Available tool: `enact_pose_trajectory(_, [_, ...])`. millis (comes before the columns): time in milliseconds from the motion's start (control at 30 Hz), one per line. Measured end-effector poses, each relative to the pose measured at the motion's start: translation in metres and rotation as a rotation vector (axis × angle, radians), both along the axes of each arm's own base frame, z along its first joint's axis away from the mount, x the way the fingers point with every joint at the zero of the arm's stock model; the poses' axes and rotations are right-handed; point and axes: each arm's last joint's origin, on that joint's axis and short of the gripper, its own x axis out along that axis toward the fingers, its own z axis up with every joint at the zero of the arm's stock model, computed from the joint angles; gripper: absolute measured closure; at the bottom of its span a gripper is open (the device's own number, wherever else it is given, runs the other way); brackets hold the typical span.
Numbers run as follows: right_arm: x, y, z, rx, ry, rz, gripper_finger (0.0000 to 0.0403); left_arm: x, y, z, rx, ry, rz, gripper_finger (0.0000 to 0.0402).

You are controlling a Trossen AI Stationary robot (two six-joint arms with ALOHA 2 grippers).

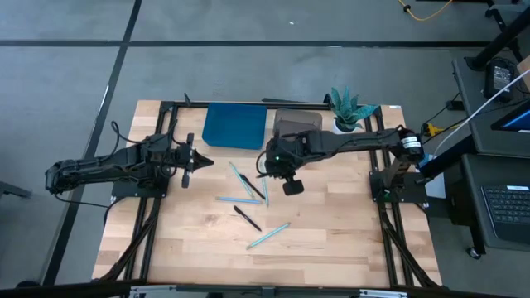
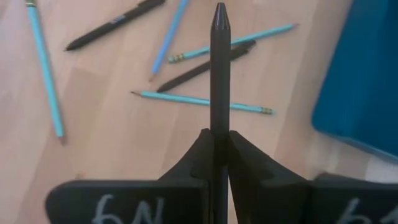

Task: Sort pens & pencils
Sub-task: Put the black pen into the black bin

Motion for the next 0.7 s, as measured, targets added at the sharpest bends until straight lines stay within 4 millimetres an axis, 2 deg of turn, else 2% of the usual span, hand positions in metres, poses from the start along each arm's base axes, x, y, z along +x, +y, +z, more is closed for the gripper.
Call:
enact_pose_trajectory(233, [-0.007, -0.016, 0.011, 0.002, -0.021, -0.029, 0.0374, 0.0, 0.0, -0.001, -0.003, 0.011, 0.0, 0.0392])
enact_pose_trajectory(500, [-0.025, -0.019, 0.044, 0.005, -0.136, -0.047, 0.0374, 0.0, 0.0, -0.001, 0.019, 0.017, -0.007, 0.0394])
enact_pose_trajectory(600, [-0.031, -0.019, 0.047, 0.002, -0.196, -0.047, 0.0374, 0.0, 0.0, -0.002, 0.019, 0.017, -0.007, 0.0388])
enact_pose_trajectory(700, [-0.044, -0.022, 0.043, -0.001, -0.267, -0.059, 0.0374, 0.0, 0.0, -0.002, 0.019, 0.018, -0.008, 0.0385])
